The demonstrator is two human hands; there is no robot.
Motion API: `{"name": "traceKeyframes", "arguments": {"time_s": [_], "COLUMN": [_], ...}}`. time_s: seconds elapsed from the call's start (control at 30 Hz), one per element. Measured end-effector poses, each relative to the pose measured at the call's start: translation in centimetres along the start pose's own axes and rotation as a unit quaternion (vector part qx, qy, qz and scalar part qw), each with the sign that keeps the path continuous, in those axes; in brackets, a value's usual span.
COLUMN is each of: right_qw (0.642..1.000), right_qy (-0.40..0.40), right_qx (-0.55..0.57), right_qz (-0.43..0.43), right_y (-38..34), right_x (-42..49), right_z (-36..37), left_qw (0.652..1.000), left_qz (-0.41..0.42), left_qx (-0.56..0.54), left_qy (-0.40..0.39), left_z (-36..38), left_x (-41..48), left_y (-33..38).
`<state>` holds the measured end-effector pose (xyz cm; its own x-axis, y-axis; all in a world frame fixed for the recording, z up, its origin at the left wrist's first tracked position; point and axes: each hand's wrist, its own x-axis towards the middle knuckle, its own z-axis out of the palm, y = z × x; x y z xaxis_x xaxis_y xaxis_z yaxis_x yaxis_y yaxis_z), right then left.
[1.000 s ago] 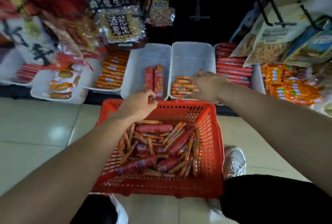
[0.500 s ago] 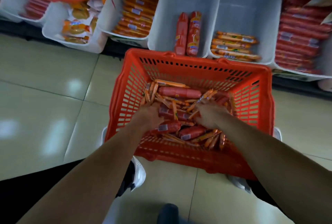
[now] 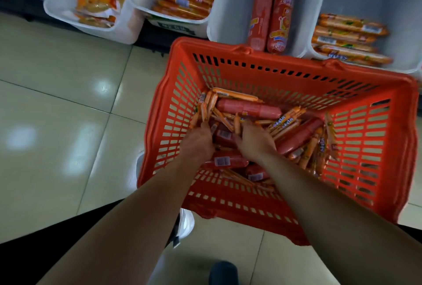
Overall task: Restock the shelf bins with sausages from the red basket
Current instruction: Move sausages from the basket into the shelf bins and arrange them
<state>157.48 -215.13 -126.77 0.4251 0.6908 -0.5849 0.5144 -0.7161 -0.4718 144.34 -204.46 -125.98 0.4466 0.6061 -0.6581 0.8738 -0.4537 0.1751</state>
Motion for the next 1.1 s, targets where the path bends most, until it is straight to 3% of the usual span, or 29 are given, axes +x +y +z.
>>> {"name": "traceKeyframes", "arguments": {"time_s": [0.13,0.2,0.27,0.37,0.5,0.73,0.83,0.93,1.1], "right_qw": [0.994,0.991,0.993,0.997,0.974,0.959,0.963,0.953,0.932], "right_qy": [0.042,0.082,0.098,0.029,-0.03,-0.041,-0.058,-0.072,-0.117], "right_qx": [0.103,0.097,0.055,-0.058,-0.217,-0.267,-0.255,-0.287,-0.336], "right_qz": [-0.014,-0.032,-0.044,-0.05,-0.056,-0.087,-0.069,-0.061,-0.072], "right_y": [0.4,0.8,1.8,4.3,7.2,8.5,9.2,9.5,9.2], "right_x": [-0.8,-0.7,0.0,1.2,1.6,2.8,2.7,2.4,2.8], "right_z": [-2.6,-4.7,-6.6,-8.8,-9.7,-8.8,-8.9,-9.1,-9.2], "left_qw": [0.999,0.999,0.998,0.998,0.997,0.996,0.997,0.993,0.98], "left_qz": [-0.019,-0.025,-0.029,-0.029,-0.024,-0.04,0.0,0.091,0.172], "left_qx": [-0.029,-0.031,-0.038,-0.058,-0.068,-0.081,-0.068,-0.064,0.057], "left_qy": [-0.018,-0.03,-0.031,-0.017,-0.003,0.015,0.027,0.05,0.084], "left_z": [-0.5,-1.0,-1.6,-2.3,-2.5,-2.9,-3.2,-2.9,-1.0], "left_x": [-0.3,-0.6,-1.0,-1.6,-1.8,-0.9,-0.4,0.3,2.4], "left_y": [0.1,-0.1,-0.2,-0.3,0.0,-0.1,0.6,1.9,3.8]}}
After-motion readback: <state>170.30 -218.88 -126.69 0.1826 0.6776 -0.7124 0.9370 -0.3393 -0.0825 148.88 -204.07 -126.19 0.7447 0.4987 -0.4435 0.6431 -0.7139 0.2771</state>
